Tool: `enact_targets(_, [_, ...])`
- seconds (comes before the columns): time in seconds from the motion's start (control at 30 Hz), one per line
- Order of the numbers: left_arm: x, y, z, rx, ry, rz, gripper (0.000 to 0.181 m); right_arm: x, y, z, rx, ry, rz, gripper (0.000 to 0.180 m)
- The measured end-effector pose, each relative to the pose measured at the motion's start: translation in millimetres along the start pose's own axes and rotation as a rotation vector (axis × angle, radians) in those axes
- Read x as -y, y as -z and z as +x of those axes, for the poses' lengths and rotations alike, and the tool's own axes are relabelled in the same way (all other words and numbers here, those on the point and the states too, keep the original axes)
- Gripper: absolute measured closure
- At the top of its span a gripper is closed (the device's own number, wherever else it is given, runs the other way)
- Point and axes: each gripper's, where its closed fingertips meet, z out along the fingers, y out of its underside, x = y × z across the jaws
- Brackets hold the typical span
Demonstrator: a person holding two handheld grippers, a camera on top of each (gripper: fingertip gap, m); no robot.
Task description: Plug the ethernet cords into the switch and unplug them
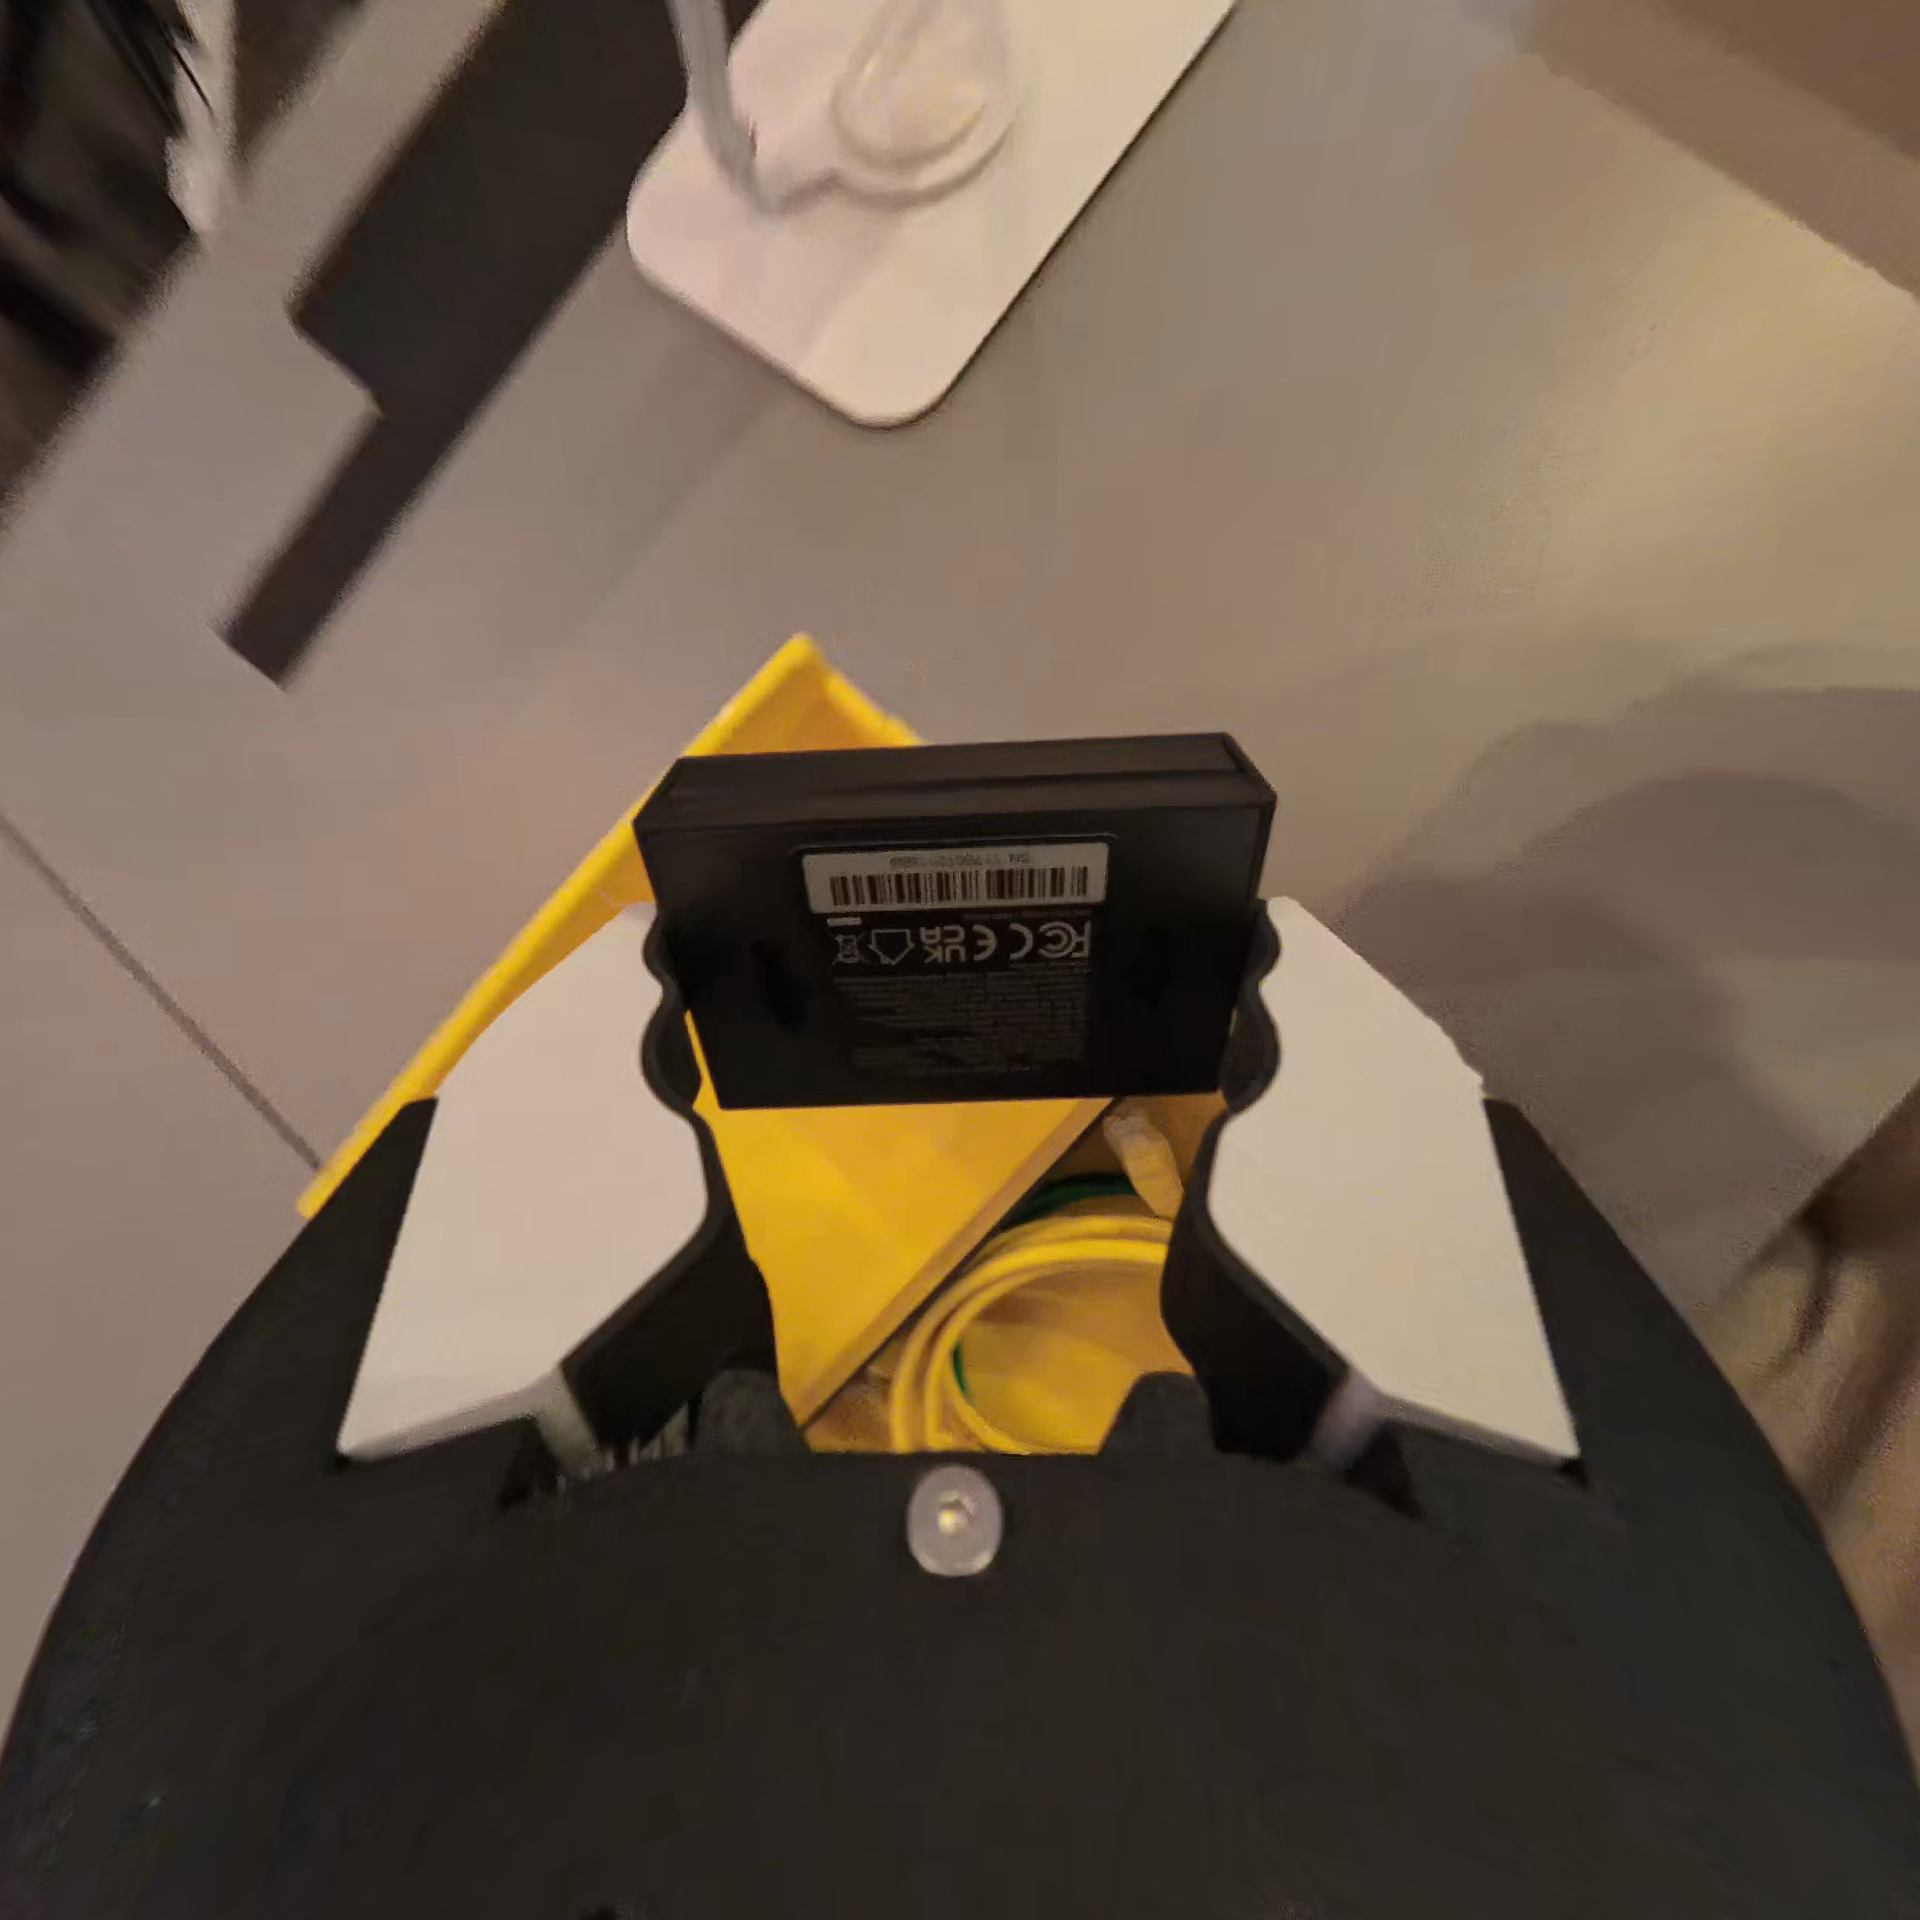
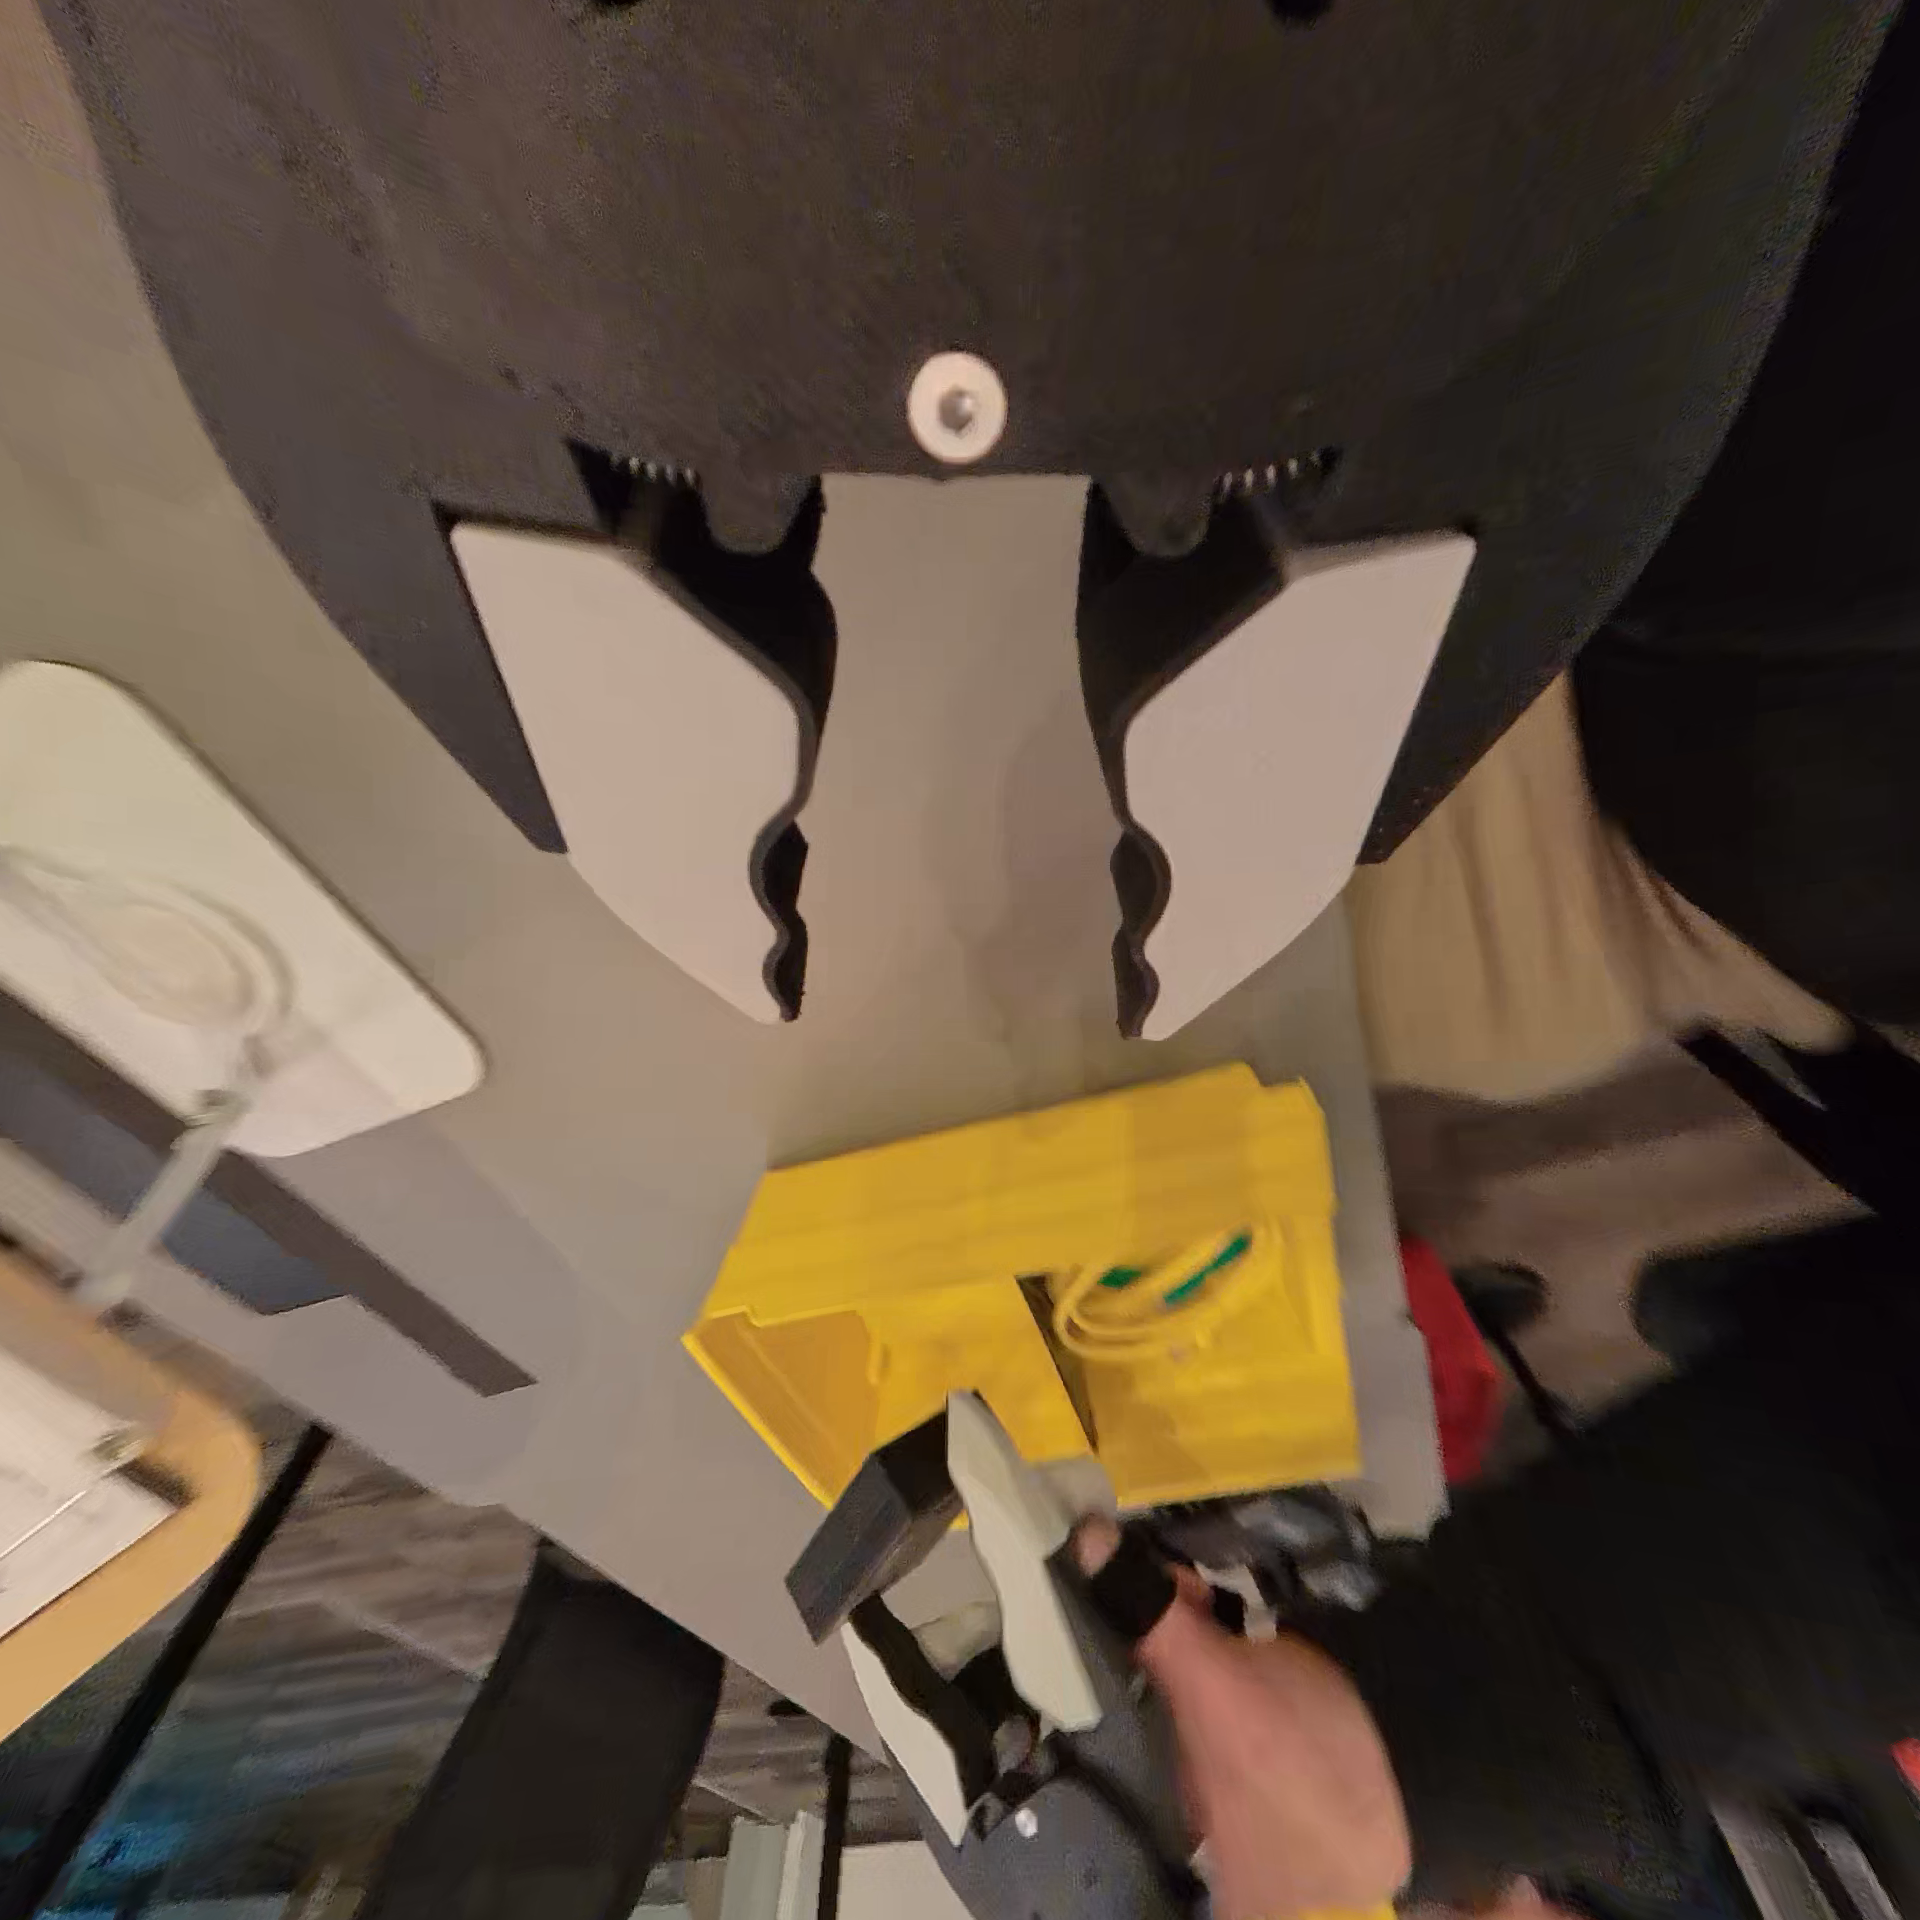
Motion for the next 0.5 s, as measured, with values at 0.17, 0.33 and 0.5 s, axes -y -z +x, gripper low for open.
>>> enact_targets(0.17, [49, 19, 77, 0.108, -0.358, 0.067, 0.081, 19, -38, 0, 0.187, -0.375, 0.036, 0.105])
enact_targets(0.33, [65, 12, 131, 0.218, -0.577, 0.019, 0.081, 30, -67, -10, 0.308, -0.501, 0.07, 0.112])
enact_targets(0.5, [66, -4, 153, 0.289, -0.721, -0.022, 0.081, 14, -78, -26, 0.375, -0.524, -0.008, 0.149])
